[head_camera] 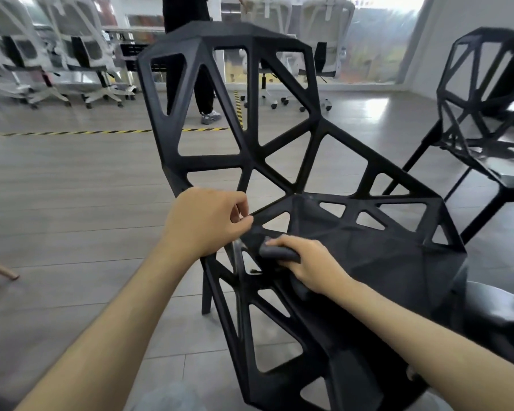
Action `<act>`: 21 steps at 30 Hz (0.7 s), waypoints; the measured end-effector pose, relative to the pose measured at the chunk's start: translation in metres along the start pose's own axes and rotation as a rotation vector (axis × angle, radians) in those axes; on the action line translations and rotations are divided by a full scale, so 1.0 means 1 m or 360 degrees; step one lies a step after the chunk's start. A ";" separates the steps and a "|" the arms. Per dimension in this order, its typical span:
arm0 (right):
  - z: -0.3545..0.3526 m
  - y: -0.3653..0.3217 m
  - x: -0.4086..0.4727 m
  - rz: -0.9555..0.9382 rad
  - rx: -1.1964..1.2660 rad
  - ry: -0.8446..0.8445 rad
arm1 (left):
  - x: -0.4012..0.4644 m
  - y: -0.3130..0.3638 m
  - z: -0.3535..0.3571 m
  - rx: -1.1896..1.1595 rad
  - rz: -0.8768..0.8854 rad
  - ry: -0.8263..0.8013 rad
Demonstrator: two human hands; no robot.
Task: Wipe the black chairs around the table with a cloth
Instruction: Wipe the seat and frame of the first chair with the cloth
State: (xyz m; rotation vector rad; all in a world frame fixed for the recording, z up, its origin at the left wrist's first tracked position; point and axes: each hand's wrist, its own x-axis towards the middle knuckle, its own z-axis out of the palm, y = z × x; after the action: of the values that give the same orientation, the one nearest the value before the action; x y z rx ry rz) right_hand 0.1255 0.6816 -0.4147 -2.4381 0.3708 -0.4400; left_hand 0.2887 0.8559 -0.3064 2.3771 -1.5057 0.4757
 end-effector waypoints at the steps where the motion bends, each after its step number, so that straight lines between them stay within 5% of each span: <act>1: 0.007 -0.001 0.017 0.0024 -0.0007 0.0038 | 0.000 0.000 0.000 0.0007 0.0005 -0.0012; 10: 0.021 -0.009 0.058 0.0070 -0.0045 0.0084 | 0.006 -0.003 -0.002 0.0042 -0.0020 -0.0002; 14: -0.007 -0.008 -0.002 0.0083 -0.0005 -0.0078 | 0.007 -0.004 -0.005 -0.0016 -0.0044 -0.0048; 21: -0.034 -0.046 -0.159 0.0049 -0.0107 0.0068 | 0.008 -0.001 -0.009 -0.0040 -0.0091 -0.0120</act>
State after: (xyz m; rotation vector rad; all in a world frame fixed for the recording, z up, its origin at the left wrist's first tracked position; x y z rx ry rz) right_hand -0.0247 0.7565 -0.3962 -2.4874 0.4476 -0.4743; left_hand 0.2916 0.8539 -0.2951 2.4364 -1.4618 0.3557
